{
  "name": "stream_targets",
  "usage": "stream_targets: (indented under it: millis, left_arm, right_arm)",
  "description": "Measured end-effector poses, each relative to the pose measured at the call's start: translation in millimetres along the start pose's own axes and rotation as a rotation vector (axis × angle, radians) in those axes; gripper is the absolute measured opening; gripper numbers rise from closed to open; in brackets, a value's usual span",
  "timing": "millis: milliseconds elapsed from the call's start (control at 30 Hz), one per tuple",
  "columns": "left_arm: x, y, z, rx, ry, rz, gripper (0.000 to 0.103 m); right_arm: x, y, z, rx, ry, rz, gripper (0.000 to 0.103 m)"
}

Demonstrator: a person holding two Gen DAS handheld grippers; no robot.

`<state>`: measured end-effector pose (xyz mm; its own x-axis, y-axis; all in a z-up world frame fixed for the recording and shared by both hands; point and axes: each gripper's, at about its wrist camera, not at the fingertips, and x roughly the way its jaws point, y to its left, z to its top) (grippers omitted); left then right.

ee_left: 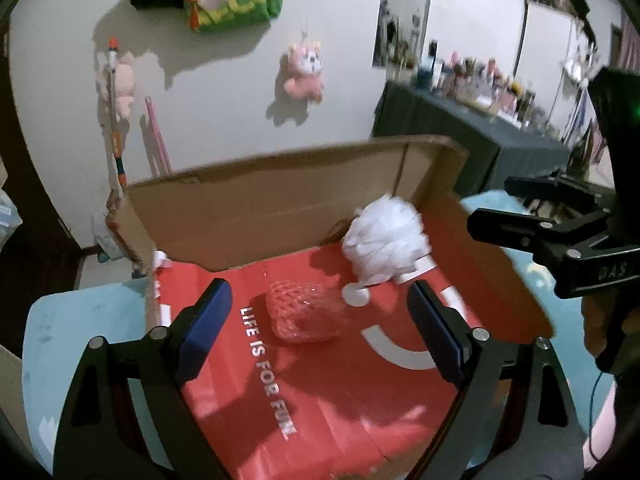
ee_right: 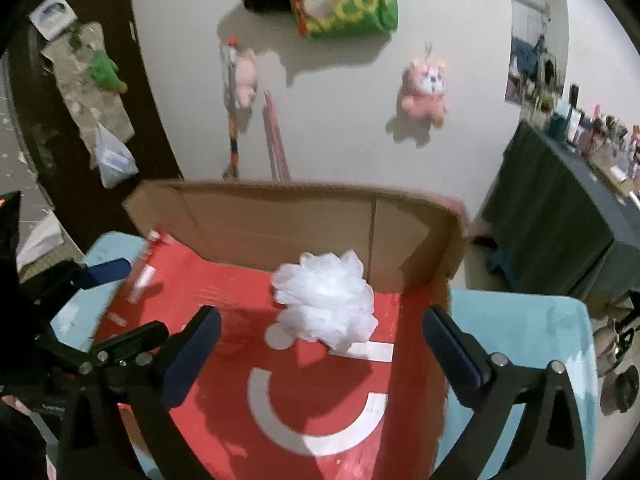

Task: Organize soft objects
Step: 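Lower and release the red bag and white puff onto the box floor with both tools, then withdraw both open tools from the box back toward the table items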

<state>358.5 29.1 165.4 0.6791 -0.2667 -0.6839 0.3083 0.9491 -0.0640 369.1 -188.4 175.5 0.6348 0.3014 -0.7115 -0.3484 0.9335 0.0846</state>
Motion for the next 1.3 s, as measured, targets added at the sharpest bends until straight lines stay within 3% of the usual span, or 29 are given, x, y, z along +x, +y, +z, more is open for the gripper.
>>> stream_targets:
  millis: [100, 400, 700, 933, 1300]
  left_arm:
    - [-36.2, -6.8, -4.6, -0.017, -0.064, -0.002, 0.100]
    - [-150.4, -38.0, -39.5, -0.054, -0.298, 0.064, 0.103]
    - [-234.4, -85.5, -112.8, -0.013, -0.502, 0.114, 0.103]
    - [-262.6, -106.3, -170.2, -0.034, -0.579, 0.129, 0.103]
    - [-253.8, -122.3, -248.4, -0.068, -0.542, 0.193, 0.103]
  right_arm:
    - [-39.1, 7.2, -5.5, -0.015, -0.068, -0.007, 0.103]
    - [-165.2, 38.2, -49.7, -0.081, -0.327, -0.047, 0.103]
    - [-257.2, 63.4, -131.5, -0.110, -0.555, -0.065, 0.103]
    - [-283.2, 69.6, -198.8, -0.074, -0.641, -0.079, 0.103]
    - [-261.4, 80.1, -283.6, -0.034, -0.593, -0.103, 0.103]
